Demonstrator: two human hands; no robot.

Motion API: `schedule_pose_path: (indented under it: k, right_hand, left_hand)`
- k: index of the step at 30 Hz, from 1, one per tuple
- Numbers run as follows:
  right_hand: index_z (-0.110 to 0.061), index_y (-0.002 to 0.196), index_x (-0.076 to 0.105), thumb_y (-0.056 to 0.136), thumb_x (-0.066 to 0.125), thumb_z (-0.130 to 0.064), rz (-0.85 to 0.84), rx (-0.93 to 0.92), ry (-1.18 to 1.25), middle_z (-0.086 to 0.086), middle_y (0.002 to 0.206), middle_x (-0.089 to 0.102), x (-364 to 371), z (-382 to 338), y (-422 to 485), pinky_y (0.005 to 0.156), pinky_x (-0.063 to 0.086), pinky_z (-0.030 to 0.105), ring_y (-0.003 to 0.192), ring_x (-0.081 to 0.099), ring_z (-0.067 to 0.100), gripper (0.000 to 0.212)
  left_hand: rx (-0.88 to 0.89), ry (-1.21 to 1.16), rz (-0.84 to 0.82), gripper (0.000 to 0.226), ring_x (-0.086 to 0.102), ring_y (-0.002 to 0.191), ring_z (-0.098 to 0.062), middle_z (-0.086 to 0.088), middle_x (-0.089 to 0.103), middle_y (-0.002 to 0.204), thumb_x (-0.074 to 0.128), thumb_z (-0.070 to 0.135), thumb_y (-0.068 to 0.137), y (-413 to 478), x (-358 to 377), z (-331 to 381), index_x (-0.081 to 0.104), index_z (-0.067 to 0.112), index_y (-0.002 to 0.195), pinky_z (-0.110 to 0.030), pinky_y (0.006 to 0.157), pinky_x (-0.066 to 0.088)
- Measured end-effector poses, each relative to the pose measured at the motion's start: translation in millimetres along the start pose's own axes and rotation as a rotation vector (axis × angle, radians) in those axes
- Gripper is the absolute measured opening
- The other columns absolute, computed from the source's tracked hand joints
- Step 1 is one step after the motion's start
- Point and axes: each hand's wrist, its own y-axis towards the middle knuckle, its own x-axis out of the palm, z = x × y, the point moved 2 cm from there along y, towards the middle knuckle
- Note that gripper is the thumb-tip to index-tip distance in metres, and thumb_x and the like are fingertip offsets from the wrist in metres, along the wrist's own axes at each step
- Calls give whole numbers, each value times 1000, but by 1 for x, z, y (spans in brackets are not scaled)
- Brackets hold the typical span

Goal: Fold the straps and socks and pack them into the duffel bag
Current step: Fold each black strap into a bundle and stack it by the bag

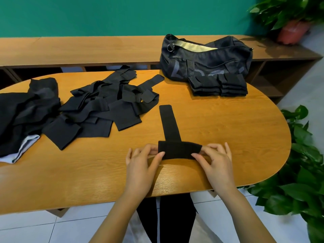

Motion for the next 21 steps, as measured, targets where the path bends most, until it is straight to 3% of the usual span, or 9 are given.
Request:
schedule_pose_path:
  k: [4,7,11,13,16,19,21]
  right_hand:
    - [-31,119,61,80,57,-53,-31,70,49,-24,77,59,5,-3,1,118,16,45,97,53,4,45]
    - [-33,127,54,84,63,-48,-74,96,28,-21,81,60,9,-6,2,119,16,46,100,51,3,46]
    - [-35,129,56,87,55,-62,-94,-23,-67,-15,118,57,10,-6,3,114,25,52,122,38,9,51]
    - [-41,131,54,86,44,-68,-197,-150,-46,-22,139,45,10,-7,3,119,11,49,140,23,6,54]
    - [-47,133,51,81,29,-80,-358,-237,-48,-31,145,32,15,-7,2,119,-12,45,146,4,-2,65]
    - [-49,132,50,75,18,-89,-367,-231,-69,-33,144,32,20,-6,-1,117,-17,45,146,6,0,76]
    - [-49,131,51,74,25,-87,-365,-208,-76,-33,143,32,19,-7,-2,116,-20,44,146,7,1,73]
  left_hand:
    - [-44,70,71,37,54,98,0,18,63,78,64,41,86,1,-1,-2,53,37,121,-44,116,16]
    - [-69,181,51,52,53,99,-2,19,62,80,63,43,87,2,-2,-3,47,34,135,-44,115,17]
    - [101,276,36,43,48,111,-9,20,59,108,58,51,86,2,-6,-4,58,33,125,-48,111,24]
    - [177,244,-67,46,38,124,-5,24,53,125,53,63,82,5,-10,-5,62,38,119,-51,115,15]
    - [190,265,-275,53,21,136,2,31,41,137,54,70,77,7,-9,-5,56,46,124,-50,118,-6]
    - [164,290,-338,47,20,138,0,29,40,141,61,58,82,6,-5,-7,53,46,127,-50,119,-4]
    - [171,280,-302,41,23,137,-1,28,43,140,61,54,85,5,-4,-8,56,44,125,-48,119,0]
